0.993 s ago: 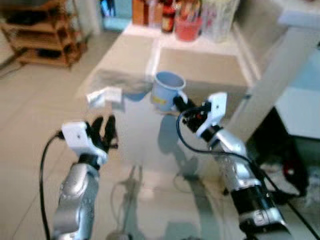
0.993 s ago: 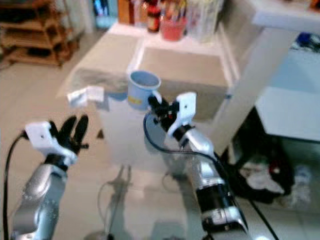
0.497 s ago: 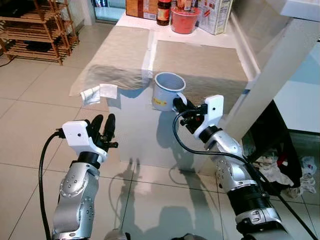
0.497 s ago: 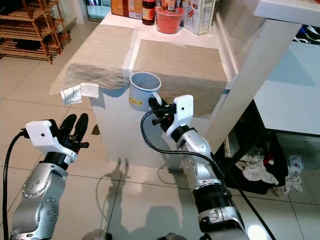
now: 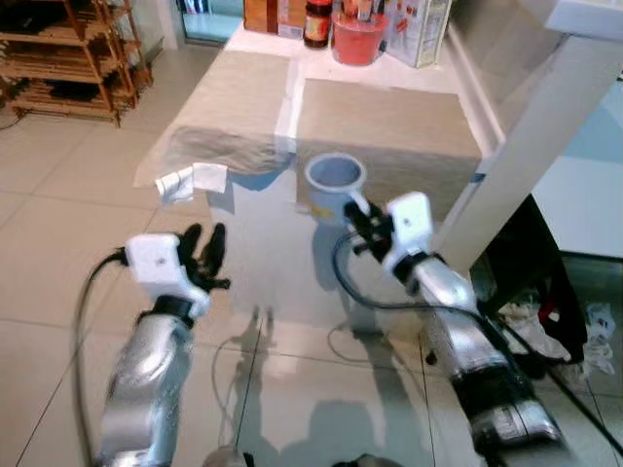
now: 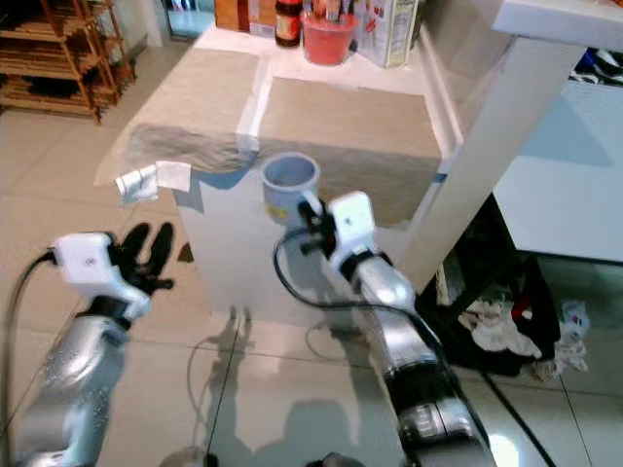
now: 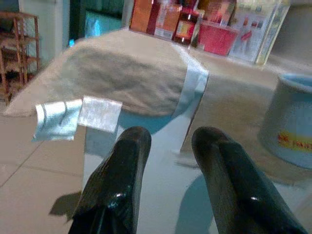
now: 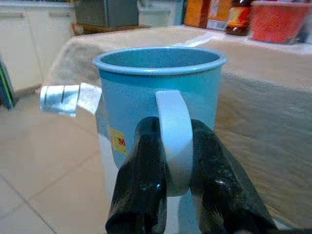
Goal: Setting the table
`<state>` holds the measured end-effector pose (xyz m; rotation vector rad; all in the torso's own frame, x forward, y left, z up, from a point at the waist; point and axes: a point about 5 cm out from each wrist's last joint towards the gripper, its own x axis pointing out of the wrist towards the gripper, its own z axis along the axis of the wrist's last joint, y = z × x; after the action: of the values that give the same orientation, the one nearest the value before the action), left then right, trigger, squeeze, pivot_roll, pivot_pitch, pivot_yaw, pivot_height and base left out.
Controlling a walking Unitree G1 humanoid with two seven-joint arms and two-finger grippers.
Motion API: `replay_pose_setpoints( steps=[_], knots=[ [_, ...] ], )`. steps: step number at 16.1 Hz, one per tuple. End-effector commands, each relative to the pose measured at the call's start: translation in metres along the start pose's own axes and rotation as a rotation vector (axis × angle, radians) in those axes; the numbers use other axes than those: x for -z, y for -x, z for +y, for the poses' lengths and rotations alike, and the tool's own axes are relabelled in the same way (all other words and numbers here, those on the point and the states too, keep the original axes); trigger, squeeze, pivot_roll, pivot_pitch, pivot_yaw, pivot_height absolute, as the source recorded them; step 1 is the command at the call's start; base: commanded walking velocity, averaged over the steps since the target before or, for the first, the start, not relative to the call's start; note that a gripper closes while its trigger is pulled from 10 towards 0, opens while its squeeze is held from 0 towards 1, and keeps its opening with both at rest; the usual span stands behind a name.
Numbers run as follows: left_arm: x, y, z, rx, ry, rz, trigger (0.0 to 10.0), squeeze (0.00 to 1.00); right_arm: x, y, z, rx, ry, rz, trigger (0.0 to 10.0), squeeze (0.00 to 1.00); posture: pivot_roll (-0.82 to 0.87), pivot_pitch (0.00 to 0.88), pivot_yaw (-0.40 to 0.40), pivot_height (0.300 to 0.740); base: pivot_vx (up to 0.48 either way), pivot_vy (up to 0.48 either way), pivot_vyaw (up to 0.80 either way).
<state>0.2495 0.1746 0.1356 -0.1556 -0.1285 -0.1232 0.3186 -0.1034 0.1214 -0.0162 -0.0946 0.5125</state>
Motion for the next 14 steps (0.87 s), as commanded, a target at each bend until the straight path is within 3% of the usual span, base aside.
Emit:
replay_pose_setpoints(
  steps=[1,2,3,5,8,11,14],
  knots=[
    [-0.028,0.001,-0.015,0.073,0.036,-0.112,10.0,0.0,-0.025,0.001,0.002,-0.017,-0.014,-0.101,10.0,0.0,-0.05,0.061,-0.048,0.74,0.0,0.0,0.0],
    [-0.029,0.006,-0.014,0.071,0.062,-0.118,10.0,0.0,-0.025,0.006,0.002,-0.019,-0.025,-0.105,10.0,0.0,-0.05,0.062,-0.047,0.74,0.0,0.0,0.0],
    [-0.014,0.01,-0.007,0.027,0.058,-0.063,10.0,0.0,-0.014,0.011,0.002,-0.011,-0.023,-0.06,10.0,0.0,-0.05,0.059,-0.044,0.74,0.0,0.0,0.0],
    [0.007,0.041,-0.008,-0.051,0.042,0.02,10.0,0.0,-0.001,0.05,0.001,0.064,-0.01,-0.023,10.0,0.0,-0.07,0.091,-0.039,0.74,0.0,0.0,0.0],
    [0.036,0.07,-0.014,-0.069,0.029,0.173,10.0,0.0,0.02,0.084,-0.007,0.115,0.052,0.082,10.0,0.0,-0.08,0.111,-0.029,0.74,0.0,0.0,0.0],
    [0.036,0.068,-0.021,-0.046,0.04,0.172,10.0,0.0,0.016,0.083,-0.004,0.111,0.042,0.079,10.0,0.0,-0.07,0.1,-0.027,0.74,0.0,0.0,0.0],
    [0.033,0.062,-0.016,-0.068,0.023,0.142,10.0,0.0,0.013,0.08,0.002,0.093,0.055,0.067,10.0,0.0,-0.07,0.096,-0.025,0.74,0.0,0.0,0.0]
  ],
)
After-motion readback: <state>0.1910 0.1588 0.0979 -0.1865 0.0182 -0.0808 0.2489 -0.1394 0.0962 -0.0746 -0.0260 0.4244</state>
